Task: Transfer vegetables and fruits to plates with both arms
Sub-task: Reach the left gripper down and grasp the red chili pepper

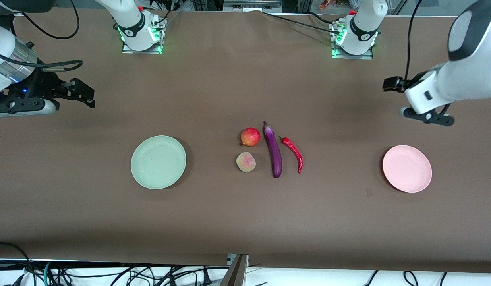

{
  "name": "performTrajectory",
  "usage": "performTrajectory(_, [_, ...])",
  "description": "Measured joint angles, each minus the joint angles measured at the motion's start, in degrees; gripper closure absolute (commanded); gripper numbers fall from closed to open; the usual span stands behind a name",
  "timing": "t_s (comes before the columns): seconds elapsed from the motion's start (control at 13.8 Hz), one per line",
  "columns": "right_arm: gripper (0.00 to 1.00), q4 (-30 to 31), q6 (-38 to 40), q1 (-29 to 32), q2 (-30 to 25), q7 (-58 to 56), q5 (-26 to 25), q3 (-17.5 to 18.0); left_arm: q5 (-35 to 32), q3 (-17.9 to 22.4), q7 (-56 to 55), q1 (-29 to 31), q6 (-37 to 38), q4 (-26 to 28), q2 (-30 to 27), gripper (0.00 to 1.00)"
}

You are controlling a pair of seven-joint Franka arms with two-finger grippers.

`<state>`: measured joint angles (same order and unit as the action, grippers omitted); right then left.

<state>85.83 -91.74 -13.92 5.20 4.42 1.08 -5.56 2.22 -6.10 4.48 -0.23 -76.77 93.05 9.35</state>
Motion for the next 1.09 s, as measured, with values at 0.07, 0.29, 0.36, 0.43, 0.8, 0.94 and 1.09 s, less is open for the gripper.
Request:
performTrajectory(0.07, [0.00, 0.00, 0.00, 0.00, 0.00, 0.00, 0.00, 0.00, 1.45, 0.00, -1.05, 0.00, -2.23, 0.02, 2.09, 0.00])
performTrajectory(0.29, [0.00, -0.01, 0.00, 0.02, 0.02, 0.00, 0.00, 0.00, 3.39, -0.14, -7.47, -1.46, -11.50, 0.12, 7.85, 0.00])
performTrajectory(0.36, [0.00, -0.02, 0.00, 0.02, 0.02, 0.00, 0.00, 0.00, 3.41, -0.25, -10.39, -2.63, -14.10, 0.13, 9.46, 0.00])
performTrajectory(0.43, [0.00, -0.02, 0.00, 0.02, 0.02, 0.00, 0.00, 0.00, 3.43, -0.35, -13.63, -4.07, -16.87, 0.16, 11.00, 0.00])
performTrajectory(0.8, [0.00, -0.02, -0.01, 0.03, 0.07, 0.00, 0.00, 0.00, 3.44, -0.73, -27.44, -11.40, -32.77, 0.65, 19.60, 0.00])
performTrajectory(0.94, [0.00, -0.02, -0.03, 0.04, 0.08, 0.00, 0.00, 0.00, 3.44, -1.07, -30.75, -12.15, -41.14, 2.50, 22.68, 0.00])
performTrajectory(1.09, [0.00, -0.01, -0.16, 0.04, 0.09, 0.00, 0.00, 0.00, 3.44, -1.41, -35.75, -13.26, -47.23, 5.05, 24.47, 0.00])
